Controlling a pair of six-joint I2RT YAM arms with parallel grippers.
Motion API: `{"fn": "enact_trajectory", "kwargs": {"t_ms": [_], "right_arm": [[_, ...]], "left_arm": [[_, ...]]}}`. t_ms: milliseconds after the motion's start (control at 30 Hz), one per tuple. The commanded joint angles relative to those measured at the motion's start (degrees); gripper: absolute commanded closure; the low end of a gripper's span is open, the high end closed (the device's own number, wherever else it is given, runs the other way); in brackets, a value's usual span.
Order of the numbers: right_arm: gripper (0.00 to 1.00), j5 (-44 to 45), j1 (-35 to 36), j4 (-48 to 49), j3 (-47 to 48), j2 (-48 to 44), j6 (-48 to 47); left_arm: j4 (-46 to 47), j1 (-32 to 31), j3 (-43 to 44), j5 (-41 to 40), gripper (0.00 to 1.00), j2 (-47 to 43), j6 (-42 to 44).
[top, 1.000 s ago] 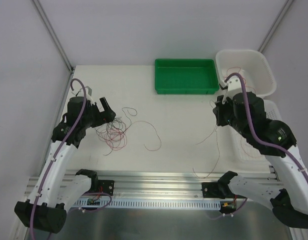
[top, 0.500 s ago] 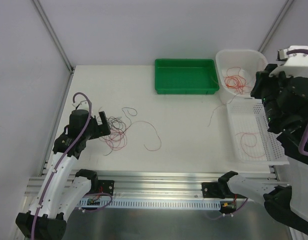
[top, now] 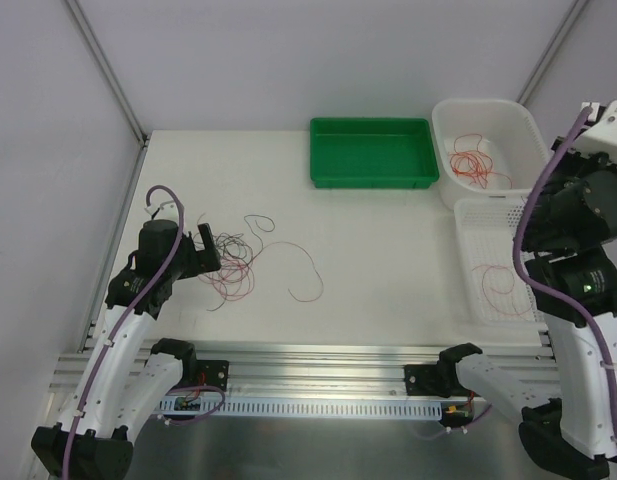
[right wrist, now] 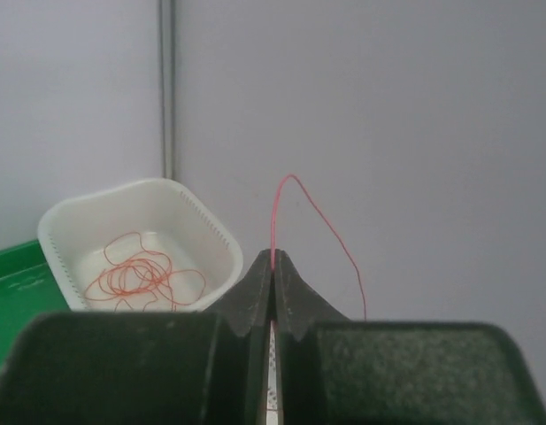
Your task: Untangle the cables
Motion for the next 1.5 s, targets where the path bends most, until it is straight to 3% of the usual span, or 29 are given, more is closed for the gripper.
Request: {"fn": "enact_trajectory", "kwargs": {"t_ms": [0, 67, 267, 533, 700, 833, 867, 933, 967, 1033, 1067, 1133, 1467], "right_arm": [[0.99, -4.0, -8.3, -1.7, -5.7, -0.2, 8.2], [0.99, -11.5, -16.3, -3.5, -11.7, -0.5, 13.9], [0.99, -25.3, -28.9, -2.8, -24.5, -0.7, 30.8], [0.99, -35.2, -34.8, -7.8, -30.3, 0.8, 42.9], [0.99, -35.3, -36.8, -9.9, -40.0, -2.3, 48.2], [0.99, -40.6, -42.9, -12.0, -44.8, -1.3, 52.2], [0.93, -42.5, -46.0, -12.8, -44.8, -0.5, 53.0], [0.72, -47.1, -48.2, -15.0, -43.8, 1.8, 52.9], [0.51, -47.7, -48.4, -15.6, -43.5, 2.0, 52.2], [0.32, -47.7, -48.3, -17.4, -43.2, 0.6, 52.0], [0.17, -47.1, -48.3, -18.0, -43.2, -0.2, 52.0], [0.01, -43.8, -48.4, -20.4, -43.1, -3.0, 52.2], [0.0, -24.9, -49.2, -32.4, -44.3, -12.6, 58.8]], "left_arm": [[0.6, -0.1, -0.6, -1.1, 0.01, -0.9, 1.0], [0.7, 0.0, -0.9, -1.1, 0.01, -1.5, 1.0], [0.6, 0.0, -0.9, -1.1, 0.01, -1.2, 1.0], [0.7, -0.1, -0.9, -1.0, 0.01, -1.1, 1.1], [0.7, -0.1, -0.9, -0.4, 0.01, -0.8, 1.2], [0.7, -0.1, -0.9, 0.4, 0.01, -0.3, 1.3], [0.7, -0.1, -0.9, 0.5, 0.01, -0.4, 1.3], [0.7, -0.1, -0.9, 0.8, 0.01, -0.1, 1.3], [0.7, 0.0, -0.9, 0.7, 0.01, -0.1, 1.3], [0.7, -0.1, -0.9, 0.8, 0.01, -0.2, 1.3], [0.6, -0.1, -0.9, 0.9, 0.01, -0.2, 1.3], [0.7, -0.1, -0.8, 1.4, 0.01, -0.3, 1.3], [0.9, 0.0, -0.6, 5.1, 0.01, -0.6, 1.0]]}}
